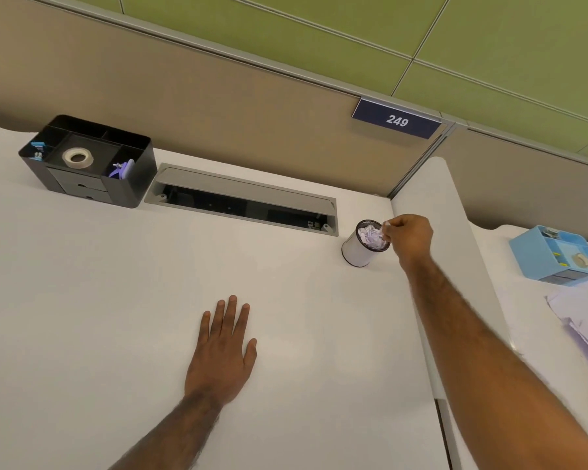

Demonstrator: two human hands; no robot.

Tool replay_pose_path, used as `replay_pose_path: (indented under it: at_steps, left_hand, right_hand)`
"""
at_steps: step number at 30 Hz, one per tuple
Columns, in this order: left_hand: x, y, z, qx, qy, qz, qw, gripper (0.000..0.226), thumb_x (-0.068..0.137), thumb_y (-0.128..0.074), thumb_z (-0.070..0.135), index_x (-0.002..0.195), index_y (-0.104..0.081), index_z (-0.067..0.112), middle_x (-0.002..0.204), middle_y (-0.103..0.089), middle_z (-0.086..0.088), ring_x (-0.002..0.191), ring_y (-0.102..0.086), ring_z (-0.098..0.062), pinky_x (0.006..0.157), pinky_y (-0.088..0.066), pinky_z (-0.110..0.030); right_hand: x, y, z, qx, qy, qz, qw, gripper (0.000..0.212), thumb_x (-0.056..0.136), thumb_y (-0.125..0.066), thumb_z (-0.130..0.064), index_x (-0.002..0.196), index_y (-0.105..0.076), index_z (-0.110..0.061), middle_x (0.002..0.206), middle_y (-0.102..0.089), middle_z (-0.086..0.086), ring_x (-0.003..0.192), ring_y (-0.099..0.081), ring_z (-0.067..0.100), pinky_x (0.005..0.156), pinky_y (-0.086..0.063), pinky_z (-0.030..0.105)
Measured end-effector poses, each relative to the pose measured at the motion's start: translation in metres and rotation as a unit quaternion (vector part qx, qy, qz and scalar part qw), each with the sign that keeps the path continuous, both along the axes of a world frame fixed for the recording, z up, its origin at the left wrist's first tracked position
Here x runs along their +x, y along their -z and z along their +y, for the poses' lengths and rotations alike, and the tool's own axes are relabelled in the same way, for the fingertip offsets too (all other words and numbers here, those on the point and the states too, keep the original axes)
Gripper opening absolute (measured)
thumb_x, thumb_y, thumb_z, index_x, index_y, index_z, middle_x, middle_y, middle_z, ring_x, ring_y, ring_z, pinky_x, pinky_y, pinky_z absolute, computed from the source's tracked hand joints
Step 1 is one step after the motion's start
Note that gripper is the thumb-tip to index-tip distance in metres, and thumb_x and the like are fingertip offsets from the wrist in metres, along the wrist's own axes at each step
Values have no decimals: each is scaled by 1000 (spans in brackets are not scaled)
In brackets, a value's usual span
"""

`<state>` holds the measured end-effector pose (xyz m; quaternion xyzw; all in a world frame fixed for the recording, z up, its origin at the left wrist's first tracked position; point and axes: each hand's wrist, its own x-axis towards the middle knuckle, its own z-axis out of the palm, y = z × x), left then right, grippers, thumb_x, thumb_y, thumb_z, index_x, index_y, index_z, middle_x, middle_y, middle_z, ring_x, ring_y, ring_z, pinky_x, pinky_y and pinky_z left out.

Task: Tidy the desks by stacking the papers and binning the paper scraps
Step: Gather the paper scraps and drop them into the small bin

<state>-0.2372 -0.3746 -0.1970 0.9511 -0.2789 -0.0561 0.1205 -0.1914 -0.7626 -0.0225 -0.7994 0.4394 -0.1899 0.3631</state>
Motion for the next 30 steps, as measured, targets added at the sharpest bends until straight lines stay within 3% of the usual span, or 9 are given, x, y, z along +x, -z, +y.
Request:
replay_pose_path:
  at_steps: [3, 6, 9, 14, 24, 30]
  left_hand:
    - [1, 1, 0, -7, 1, -2, 1000, 69, 101, -26, 46, 162, -18, 17, 171, -6, -8, 158, -9, -28, 125, -17, -53]
    - [2, 1, -1, -8, 1, -2, 1000, 69, 101, -27, 46, 162, -18, 17, 171, -6, -8, 158, -8, -28, 125, -18, -53]
    - [2, 0, -2, -12, 0, -4, 1000, 69, 100, -28, 46, 162, -19, 17, 171, -7, -9, 158, -9, -28, 125, -18, -53]
    - [2, 0, -1, -7, 2, -3, 1000, 69, 100, -29, 46, 162, -18, 17, 171, -6, -9, 158, -9, -28, 125, -19, -54]
    - [3, 0, -2, 0, 4, 1, 1000, 69, 100, -27, 46, 162, -20, 16, 171, -9, -10, 157, -12, -30, 125, -19, -54]
    - [2, 0, -2, 1, 1, 1, 1000, 69, 100, -26, 46, 162, -20, 16, 171, -10, -9, 157, -12, -29, 125, -18, -54]
  right_hand:
    - [18, 4, -13, -87, -49, 96, 990, 12, 78, -68, -2, 72, -75, -9, 73, -71, 11, 77, -68, 25, 73, -56, 33]
    - [27, 11, -19, -113, -95, 165, 975, 15, 79, -63, 1, 78, -75, -9, 88, -75, 11, 85, -68, 27, 71, -47, 27]
    - [31, 12, -19, -133, -125, 195, 964, 19, 79, -59, 2, 83, -74, -8, 95, -74, 11, 92, -67, 29, 70, -41, 25]
    - [30, 14, -14, -202, -176, 246, 931, 27, 90, -53, -1, 105, -76, -3, 109, -72, 18, 104, -64, 38, 81, -49, 33]
    - [23, 6, -11, -234, -143, 231, 933, 23, 86, -55, -2, 95, -75, -8, 101, -73, 14, 94, -66, 34, 75, -50, 34]
    - [20, 4, -10, -293, -166, 259, 905, 26, 92, -52, -1, 102, -75, -3, 104, -70, 18, 96, -66, 37, 77, -52, 36]
